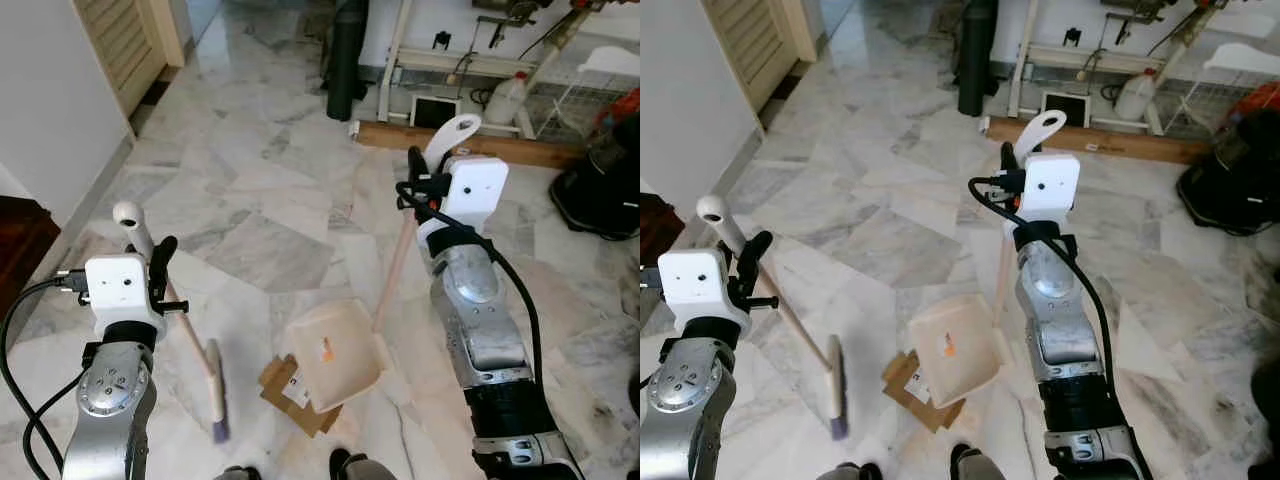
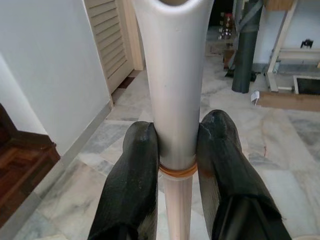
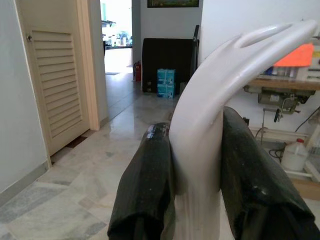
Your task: Sweep floor
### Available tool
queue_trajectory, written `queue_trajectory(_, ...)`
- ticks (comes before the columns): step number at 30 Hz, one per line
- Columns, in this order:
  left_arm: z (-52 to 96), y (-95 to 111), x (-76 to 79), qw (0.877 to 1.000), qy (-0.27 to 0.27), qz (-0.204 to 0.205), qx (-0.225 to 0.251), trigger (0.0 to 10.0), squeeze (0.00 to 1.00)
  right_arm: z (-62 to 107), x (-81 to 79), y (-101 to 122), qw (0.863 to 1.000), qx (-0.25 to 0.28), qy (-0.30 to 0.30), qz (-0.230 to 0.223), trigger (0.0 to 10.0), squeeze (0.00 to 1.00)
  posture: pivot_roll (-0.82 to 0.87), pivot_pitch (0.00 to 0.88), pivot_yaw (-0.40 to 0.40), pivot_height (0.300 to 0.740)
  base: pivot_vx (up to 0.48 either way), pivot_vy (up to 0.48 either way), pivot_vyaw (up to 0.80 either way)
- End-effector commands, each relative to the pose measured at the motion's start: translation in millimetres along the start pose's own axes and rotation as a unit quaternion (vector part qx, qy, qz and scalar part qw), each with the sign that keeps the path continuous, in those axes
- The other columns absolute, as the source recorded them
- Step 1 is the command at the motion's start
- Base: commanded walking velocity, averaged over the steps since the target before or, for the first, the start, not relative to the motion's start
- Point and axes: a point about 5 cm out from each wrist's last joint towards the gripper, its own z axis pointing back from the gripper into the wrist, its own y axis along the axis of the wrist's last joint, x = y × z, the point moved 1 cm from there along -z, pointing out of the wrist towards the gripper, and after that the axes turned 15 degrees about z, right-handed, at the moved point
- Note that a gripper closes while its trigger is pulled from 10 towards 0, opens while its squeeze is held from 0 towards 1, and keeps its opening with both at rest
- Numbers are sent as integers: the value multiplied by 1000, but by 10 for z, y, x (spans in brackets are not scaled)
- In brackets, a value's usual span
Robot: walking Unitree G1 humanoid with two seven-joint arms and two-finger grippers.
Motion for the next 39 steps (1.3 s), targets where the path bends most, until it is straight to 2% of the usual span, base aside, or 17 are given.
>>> queue_trajectory(1, 8, 64, -23, 1000, 2, -11, 11, 10000, 0, -12, -26, 93, 1000, 18, -1, -14, 10000, 0, -37, 200, -34, 740, 0, 480, 0)
queue_trajectory(14, 7, 72, -26, 1000, -1, -11, 12, 10000, 0, -17, -36, 82, 1000, 16, -1, -11, 10000, 0, -32, 195, -31, 740, 0, 477, -649)
queue_trajectory(24, 2, 79, -9, 1000, -8, -12, 14, 10000, 0, -16, -29, 69, 1000, 10, -5, -12, 10000, 0, -30, 192, -27, 740, 0, 0, 0)
queue_trajectory(39, 10, 71, -3, 1000, -13, -11, 7, 10000, 0, -16, -21, 60, 1000, 8, -8, -9, 10000, 0, -30, 201, -28, 740, 0, 0, -686)
